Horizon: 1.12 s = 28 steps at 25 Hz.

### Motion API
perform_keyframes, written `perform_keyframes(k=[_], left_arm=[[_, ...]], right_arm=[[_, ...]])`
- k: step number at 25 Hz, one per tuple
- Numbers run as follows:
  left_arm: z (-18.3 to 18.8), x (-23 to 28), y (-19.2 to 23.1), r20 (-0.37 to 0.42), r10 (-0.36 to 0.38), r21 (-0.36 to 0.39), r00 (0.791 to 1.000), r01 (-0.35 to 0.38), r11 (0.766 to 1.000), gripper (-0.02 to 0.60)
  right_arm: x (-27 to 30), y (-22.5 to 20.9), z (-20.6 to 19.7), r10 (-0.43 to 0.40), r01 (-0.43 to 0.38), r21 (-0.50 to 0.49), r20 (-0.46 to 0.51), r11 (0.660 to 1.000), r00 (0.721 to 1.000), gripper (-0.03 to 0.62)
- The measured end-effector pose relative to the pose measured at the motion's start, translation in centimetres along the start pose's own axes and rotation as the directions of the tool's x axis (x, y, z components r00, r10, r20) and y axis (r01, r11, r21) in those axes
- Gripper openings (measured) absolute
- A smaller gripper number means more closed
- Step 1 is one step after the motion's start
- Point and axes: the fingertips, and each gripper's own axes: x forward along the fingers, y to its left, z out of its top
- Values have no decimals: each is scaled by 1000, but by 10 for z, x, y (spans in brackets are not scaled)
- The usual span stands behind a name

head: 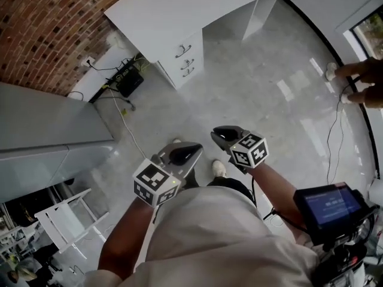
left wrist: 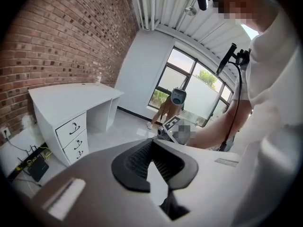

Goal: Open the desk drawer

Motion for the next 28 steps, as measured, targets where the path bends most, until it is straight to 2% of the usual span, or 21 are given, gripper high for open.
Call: perform_keyframes(k=[6, 9, 12, 14, 17, 20, 24, 28], left_arm=[[8, -7, 80, -90, -132, 63, 987, 138, 988, 6], [2, 0, 136, -133, -175, 59, 976, 184, 981, 6], [6, 15, 152, -153, -190, 72, 970, 203, 977, 6], [12, 27, 155, -150, -198, 73, 969, 211, 975, 6], [11, 60, 202, -174, -184, 76, 967, 199, 977, 6], [7, 102, 242, -209, -160, 94, 965, 183, 979, 6], [4, 161, 268, -225, -171, 79, 959, 193, 978, 6], [-4, 206, 292, -225, -183, 62, 957, 202, 978, 6]], right_arm=[[70, -50, 30, -137, 126, 167, 56, 978, 989, 44], [121, -91, 34, -179, 143, 308, 90, 941, 980, 44], [132, -129, 27, -214, 134, 465, 124, 875, 969, 43], [134, -156, 17, -240, 119, 568, 143, 815, 960, 44], [174, -211, 9, -255, 68, 693, 170, 717, 952, 43], [219, -269, 3, -246, 20, 747, 194, 665, 950, 44], [270, -339, 1, -252, -72, 811, 263, 580, 931, 44], [315, -387, -3, -254, -138, 832, 315, 538, 914, 44]])
